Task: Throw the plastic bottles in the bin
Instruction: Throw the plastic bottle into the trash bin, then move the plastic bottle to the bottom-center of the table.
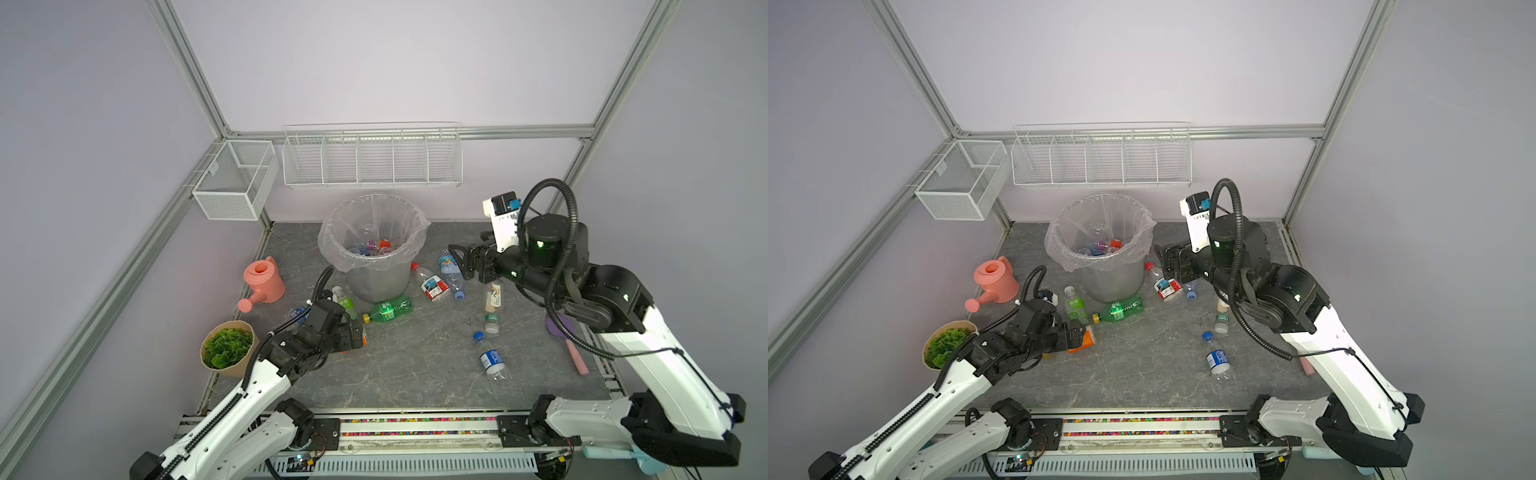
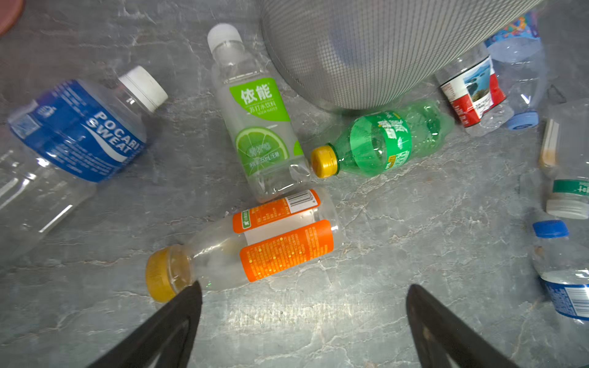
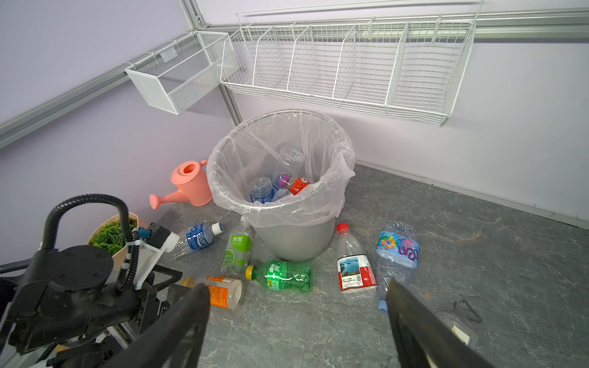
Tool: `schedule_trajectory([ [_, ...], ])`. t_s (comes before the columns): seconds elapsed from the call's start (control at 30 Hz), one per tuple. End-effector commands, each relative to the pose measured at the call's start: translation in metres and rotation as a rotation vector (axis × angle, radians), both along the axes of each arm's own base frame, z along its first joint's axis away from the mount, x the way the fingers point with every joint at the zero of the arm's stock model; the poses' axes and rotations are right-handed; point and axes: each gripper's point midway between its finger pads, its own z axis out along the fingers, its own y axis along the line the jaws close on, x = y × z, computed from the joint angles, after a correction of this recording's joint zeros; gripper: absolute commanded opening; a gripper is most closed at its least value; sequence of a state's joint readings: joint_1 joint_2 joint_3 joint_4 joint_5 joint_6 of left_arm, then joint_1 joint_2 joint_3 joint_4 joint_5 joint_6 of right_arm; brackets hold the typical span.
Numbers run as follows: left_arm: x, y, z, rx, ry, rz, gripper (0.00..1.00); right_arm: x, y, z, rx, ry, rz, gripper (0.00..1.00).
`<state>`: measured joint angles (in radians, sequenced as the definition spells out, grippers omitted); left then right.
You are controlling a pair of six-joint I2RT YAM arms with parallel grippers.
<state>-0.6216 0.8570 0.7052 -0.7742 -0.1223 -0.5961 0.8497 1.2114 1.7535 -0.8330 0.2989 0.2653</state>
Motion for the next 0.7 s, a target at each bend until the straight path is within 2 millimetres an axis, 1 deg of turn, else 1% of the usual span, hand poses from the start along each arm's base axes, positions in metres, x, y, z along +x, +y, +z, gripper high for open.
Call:
schedule_trajectory([
  [0.0,0.005,-0.009,-0.01,-0.063,0.013,0.025,0.99,-0.005,-0.008,0.007,0.048,-0.027,-0.015,0.89],
  [0.1,0.006,-0.009,-0.021,-0.055,0.02,0.03,0.99,-0.01,-0.011,0.001,0.059,-0.019,-0.008,0.89],
  [0.27,0.009,-0.003,-0.03,-0.014,0.007,0.035,0.99,-0.015,-0.017,-0.012,0.065,0.0,-0.016,0.89],
  [0.4,0.013,-0.007,-0.041,0.003,0.01,0.01,0.99,-0.018,-0.018,-0.022,0.071,0.02,-0.016,0.89],
  [0.67,0.013,-0.012,-0.058,0.027,0.05,-0.019,1.0,-0.024,-0.025,-0.032,0.088,0.037,-0.024,0.89],
])
